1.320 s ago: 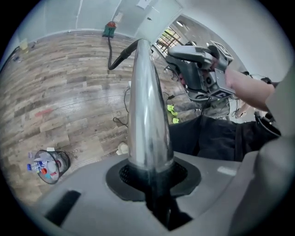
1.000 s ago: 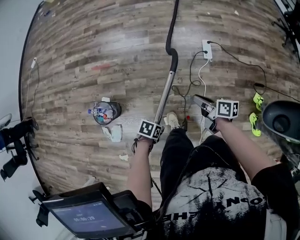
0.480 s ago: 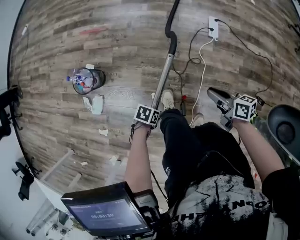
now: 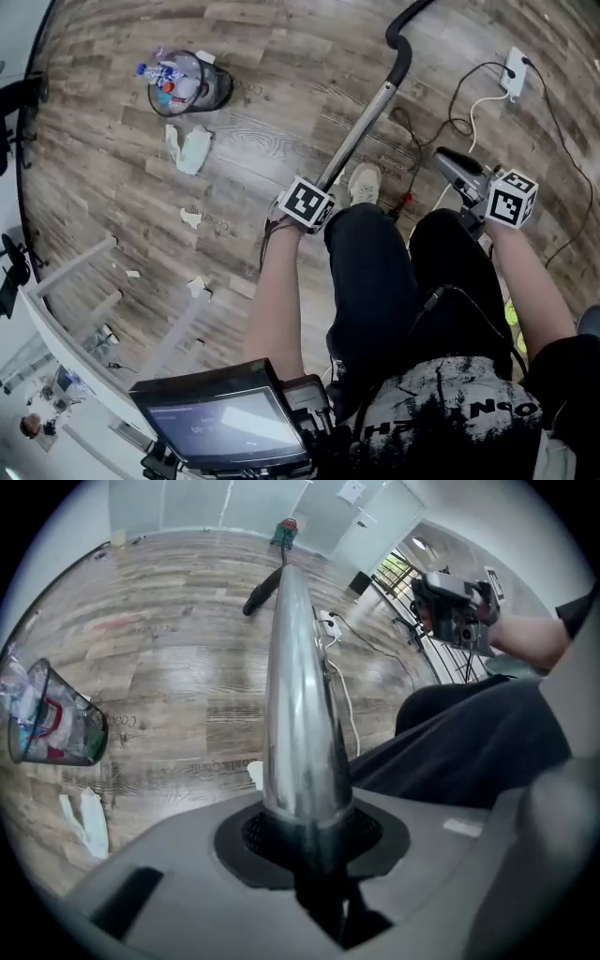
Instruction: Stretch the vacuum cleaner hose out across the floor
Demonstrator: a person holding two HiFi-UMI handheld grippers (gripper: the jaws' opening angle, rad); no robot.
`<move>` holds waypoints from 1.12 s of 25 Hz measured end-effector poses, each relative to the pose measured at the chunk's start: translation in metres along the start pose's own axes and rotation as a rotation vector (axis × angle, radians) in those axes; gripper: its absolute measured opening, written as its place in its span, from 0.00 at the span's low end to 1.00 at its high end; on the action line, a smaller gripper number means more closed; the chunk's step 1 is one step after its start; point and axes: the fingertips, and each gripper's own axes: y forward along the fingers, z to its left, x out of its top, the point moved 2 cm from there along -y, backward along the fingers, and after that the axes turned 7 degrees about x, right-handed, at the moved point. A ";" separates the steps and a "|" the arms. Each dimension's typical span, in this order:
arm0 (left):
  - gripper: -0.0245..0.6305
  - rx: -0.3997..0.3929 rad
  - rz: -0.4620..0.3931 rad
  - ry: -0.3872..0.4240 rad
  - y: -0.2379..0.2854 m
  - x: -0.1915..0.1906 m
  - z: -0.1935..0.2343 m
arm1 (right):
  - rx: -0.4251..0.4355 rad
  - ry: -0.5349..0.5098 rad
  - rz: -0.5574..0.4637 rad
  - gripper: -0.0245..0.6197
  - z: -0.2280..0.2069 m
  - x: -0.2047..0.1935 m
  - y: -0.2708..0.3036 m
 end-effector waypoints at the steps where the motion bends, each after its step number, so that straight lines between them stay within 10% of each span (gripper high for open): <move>1: 0.19 0.009 -0.009 0.000 0.013 -0.003 0.009 | 0.010 -0.019 0.006 0.16 -0.015 -0.005 0.011; 10: 0.18 0.045 -0.111 -0.074 0.116 -0.034 0.079 | 0.111 -0.170 0.038 0.16 -0.089 -0.028 0.080; 28: 0.21 0.003 0.045 0.049 0.269 -0.079 0.071 | 0.142 -0.486 0.286 0.13 -0.078 -0.064 0.105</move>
